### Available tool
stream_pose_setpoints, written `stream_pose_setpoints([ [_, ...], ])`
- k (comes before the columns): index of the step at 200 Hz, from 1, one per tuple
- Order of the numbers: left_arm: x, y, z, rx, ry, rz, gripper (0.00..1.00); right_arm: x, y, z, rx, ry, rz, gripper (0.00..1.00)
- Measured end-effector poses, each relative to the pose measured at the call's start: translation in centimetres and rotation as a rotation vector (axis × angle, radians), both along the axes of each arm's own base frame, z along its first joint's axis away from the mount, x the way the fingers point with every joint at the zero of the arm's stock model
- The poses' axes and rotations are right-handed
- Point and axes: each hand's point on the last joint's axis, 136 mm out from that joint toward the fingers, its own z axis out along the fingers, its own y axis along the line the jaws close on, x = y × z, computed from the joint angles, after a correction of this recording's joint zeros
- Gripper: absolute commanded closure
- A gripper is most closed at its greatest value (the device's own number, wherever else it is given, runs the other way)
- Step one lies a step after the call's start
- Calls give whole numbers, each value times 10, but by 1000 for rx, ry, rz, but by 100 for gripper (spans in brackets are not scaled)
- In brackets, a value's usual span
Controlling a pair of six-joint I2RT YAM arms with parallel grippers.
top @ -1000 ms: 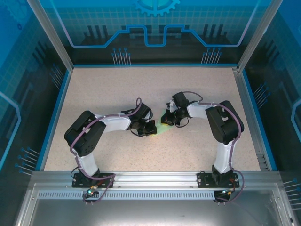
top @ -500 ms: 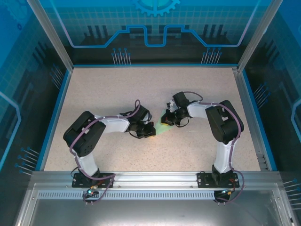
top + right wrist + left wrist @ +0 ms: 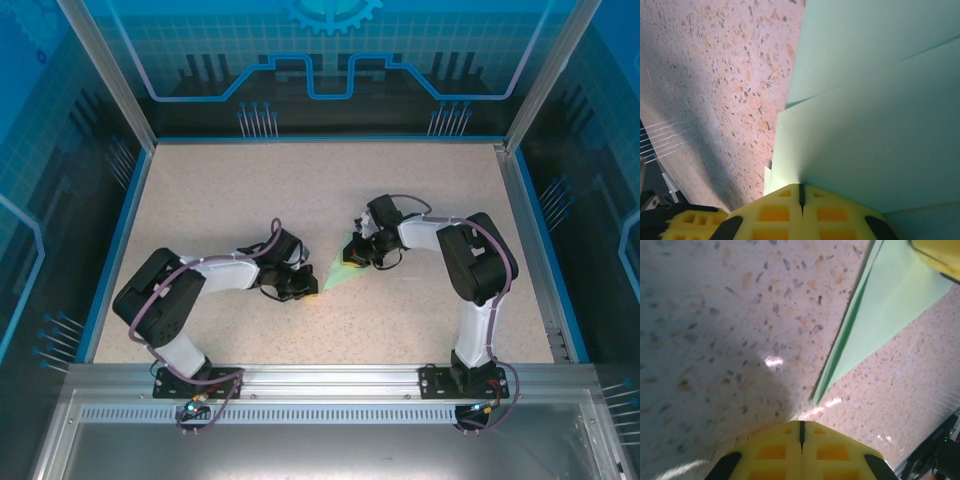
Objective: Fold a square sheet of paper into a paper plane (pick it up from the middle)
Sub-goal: Fourth fold the wing at the center of the table.
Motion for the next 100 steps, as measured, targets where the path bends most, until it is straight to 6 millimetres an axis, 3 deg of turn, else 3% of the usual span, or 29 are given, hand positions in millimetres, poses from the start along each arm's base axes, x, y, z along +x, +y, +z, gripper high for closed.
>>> stream_pose_setpoints([
  [18, 7, 2, 19, -4, -47, 6, 80, 1, 0, 1, 0, 2, 0, 91],
  [38, 25, -4, 41, -22, -120, 15, 72, 2, -2, 6, -3, -5, -7, 73],
  [58, 42, -13, 56, -42, -170, 25, 67, 11, -8, 29, -3, -59, -40, 63],
  [81, 61, -24, 56, -47, -189, 28, 65, 26, -23, 66, 5, -153, -106, 61],
  [100, 72, -29, 48, -35, -184, 32, 62, 35, -40, 77, 4, -178, -172, 55],
])
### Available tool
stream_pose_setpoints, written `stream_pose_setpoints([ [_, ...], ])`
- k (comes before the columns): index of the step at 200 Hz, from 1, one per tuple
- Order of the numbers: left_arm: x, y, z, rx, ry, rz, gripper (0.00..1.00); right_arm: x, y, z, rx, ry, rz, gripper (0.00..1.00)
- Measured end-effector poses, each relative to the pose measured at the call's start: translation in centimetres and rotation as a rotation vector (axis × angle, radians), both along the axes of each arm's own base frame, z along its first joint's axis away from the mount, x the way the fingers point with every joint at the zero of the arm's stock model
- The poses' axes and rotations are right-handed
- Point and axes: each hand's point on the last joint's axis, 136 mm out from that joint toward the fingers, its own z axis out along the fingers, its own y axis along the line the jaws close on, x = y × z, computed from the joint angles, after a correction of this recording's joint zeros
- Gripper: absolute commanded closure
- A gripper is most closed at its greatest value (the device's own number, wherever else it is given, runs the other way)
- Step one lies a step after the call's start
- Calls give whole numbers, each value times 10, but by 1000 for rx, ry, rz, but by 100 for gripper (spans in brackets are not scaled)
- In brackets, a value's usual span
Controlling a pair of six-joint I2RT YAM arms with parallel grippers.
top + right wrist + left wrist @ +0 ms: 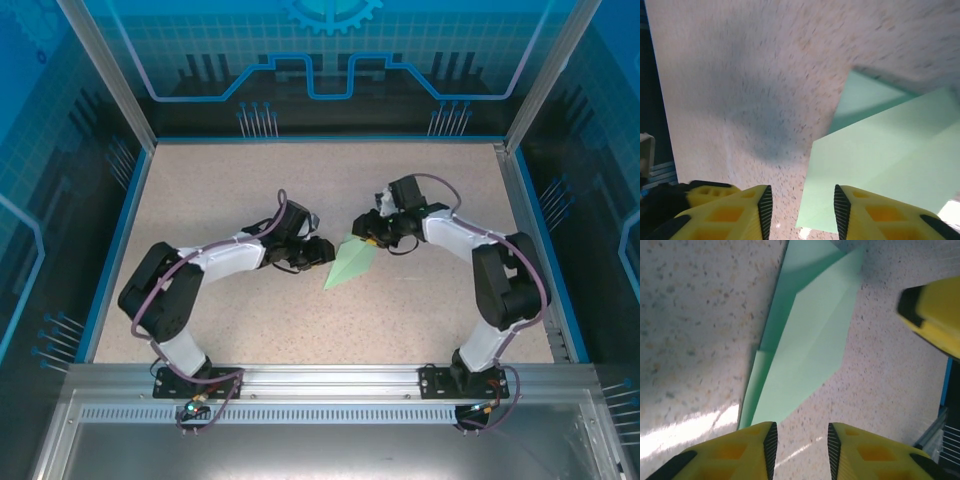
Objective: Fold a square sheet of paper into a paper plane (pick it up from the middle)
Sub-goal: Fourth fold the wing at the center of the table.
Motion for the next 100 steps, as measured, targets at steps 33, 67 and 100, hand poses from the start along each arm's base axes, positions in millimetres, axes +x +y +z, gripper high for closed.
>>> stream_pose_setpoints([
  [33, 11, -5, -16, 19, 21, 6, 61, 0, -19, -21, -24, 67, -69, 53],
  [67, 22, -5, -28, 35, 32, 24, 63, -4, -16, -41, -27, 131, -76, 56],
  [100, 31, 0, -38, 39, 59, 65, 64, -11, -6, -59, -32, 182, -56, 57],
])
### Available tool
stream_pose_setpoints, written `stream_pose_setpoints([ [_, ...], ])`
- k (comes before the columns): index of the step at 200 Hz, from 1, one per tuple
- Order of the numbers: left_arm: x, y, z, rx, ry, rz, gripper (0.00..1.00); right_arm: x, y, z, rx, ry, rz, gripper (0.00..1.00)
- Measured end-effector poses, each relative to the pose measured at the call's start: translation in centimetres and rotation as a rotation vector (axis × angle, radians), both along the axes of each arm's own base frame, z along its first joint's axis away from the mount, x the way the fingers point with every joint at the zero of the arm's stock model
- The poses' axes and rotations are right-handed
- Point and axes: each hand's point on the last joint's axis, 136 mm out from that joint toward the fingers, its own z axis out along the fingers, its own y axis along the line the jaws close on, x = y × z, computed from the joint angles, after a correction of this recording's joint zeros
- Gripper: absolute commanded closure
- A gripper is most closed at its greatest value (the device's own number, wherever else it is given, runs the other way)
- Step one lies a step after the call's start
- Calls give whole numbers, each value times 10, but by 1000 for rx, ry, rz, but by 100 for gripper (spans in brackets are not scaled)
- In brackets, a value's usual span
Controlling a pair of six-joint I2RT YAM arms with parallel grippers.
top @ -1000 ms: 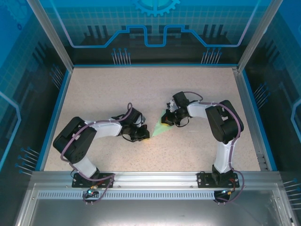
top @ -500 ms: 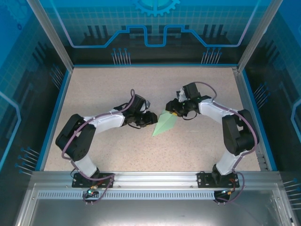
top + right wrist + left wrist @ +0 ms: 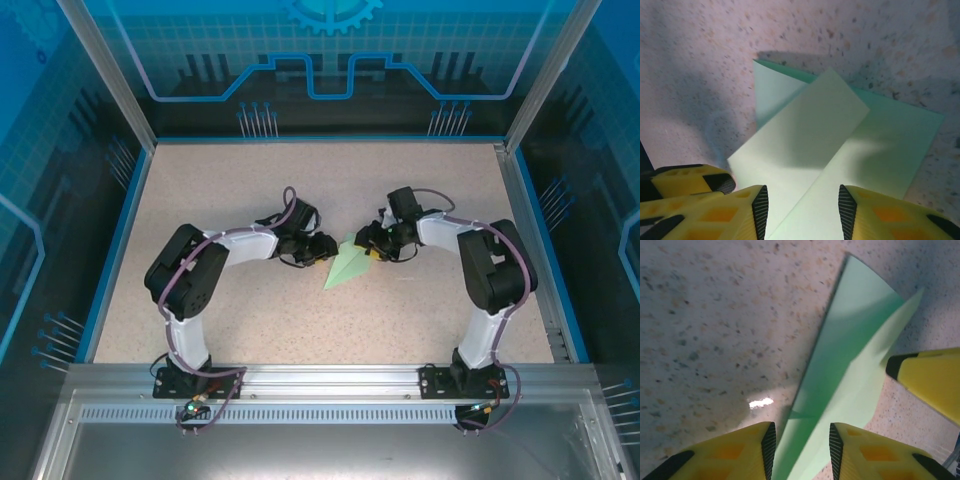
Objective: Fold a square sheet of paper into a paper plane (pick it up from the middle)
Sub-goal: Fourth fold the wing at the center of the table, then turn over the paper at the center of the table.
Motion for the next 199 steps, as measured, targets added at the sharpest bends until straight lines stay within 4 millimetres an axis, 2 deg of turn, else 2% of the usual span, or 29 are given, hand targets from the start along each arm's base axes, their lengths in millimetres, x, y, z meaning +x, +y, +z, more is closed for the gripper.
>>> stream_pose_setpoints([
  [20, 1, 2, -6, 5, 13, 8, 64, -3, 5, -6, 3, 22, 10, 57],
  [54, 2, 2, -6, 0, 20, 21, 64, 5, 13, -2, 33, -3, 19, 60],
  [92, 8, 5, -4, -11, 12, 40, 63, 5, 24, -1, 69, -8, 38, 66],
  [121, 14, 8, 0, -45, 15, 61, 62, 8, 33, 5, 101, -38, 54, 85],
  [136, 17, 12, 0, -69, 16, 74, 60, 12, 37, 7, 127, -63, 53, 92],
  [155, 17, 22, -3, -95, 37, 103, 54, 14, 38, 8, 167, -90, 42, 95],
  [172, 14, 34, -3, -116, 52, 132, 42, 15, 37, 16, 191, -104, 34, 96],
  [187, 13, 41, 8, -149, 40, 149, 28, 21, 38, 37, 232, -151, 45, 96],
  [199, 14, 44, 24, -185, 10, 149, 21, 27, 39, 59, 274, -198, 59, 96],
])
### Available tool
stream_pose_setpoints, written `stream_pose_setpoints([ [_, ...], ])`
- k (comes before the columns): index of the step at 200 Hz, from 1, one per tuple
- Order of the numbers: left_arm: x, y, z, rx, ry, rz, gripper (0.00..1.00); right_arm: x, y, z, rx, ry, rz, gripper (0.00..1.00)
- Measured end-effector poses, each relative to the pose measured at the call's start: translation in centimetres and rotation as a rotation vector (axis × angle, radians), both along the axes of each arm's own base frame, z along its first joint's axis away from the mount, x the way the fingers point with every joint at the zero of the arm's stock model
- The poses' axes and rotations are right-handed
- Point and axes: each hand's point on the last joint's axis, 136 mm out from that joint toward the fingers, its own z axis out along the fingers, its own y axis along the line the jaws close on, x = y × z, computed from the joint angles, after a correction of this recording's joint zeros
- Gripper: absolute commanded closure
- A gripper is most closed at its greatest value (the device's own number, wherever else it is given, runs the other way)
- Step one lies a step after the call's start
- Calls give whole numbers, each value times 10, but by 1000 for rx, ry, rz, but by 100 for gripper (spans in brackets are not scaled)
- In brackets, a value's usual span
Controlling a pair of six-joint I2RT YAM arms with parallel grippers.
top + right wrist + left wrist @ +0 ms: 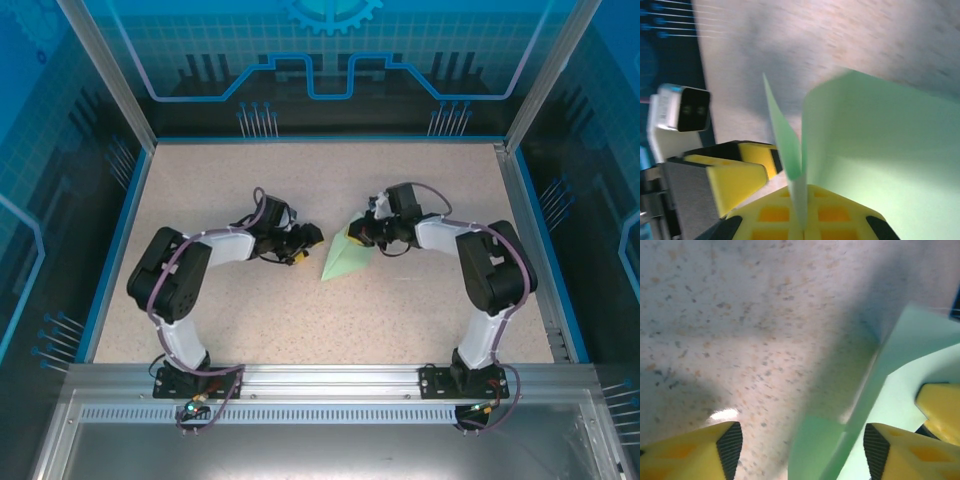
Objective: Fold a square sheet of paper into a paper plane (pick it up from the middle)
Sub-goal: Turn over the paper at the center of the table.
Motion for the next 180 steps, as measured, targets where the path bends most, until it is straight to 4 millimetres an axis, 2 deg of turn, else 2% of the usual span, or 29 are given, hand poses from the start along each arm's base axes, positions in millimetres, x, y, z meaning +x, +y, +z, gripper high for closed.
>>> stream_pose_setpoints([
  [22, 4, -5, 39, -71, -103, -24, 8, 13, -2, 45, 84, -104, 19, 95],
  [46, 4, -15, 75, -165, -195, -59, 2, 17, -6, 80, 142, -177, 38, 95],
  [61, 3, -21, 86, -216, -227, -84, 2, 16, -4, 93, 176, -196, 56, 95],
  [85, -3, -28, 92, -270, -237, -117, 3, 14, 0, 104, 222, -189, 75, 94],
  [128, -9, -45, 114, -349, -301, -185, 22, 12, 5, 116, 285, -162, 103, 93],
  [156, -7, -49, 126, -387, -344, -199, 36, 10, 8, 115, 307, -135, 115, 93],
  [180, -6, -50, 130, -401, -360, -202, 50, 9, 8, 113, 315, -118, 121, 93],
])
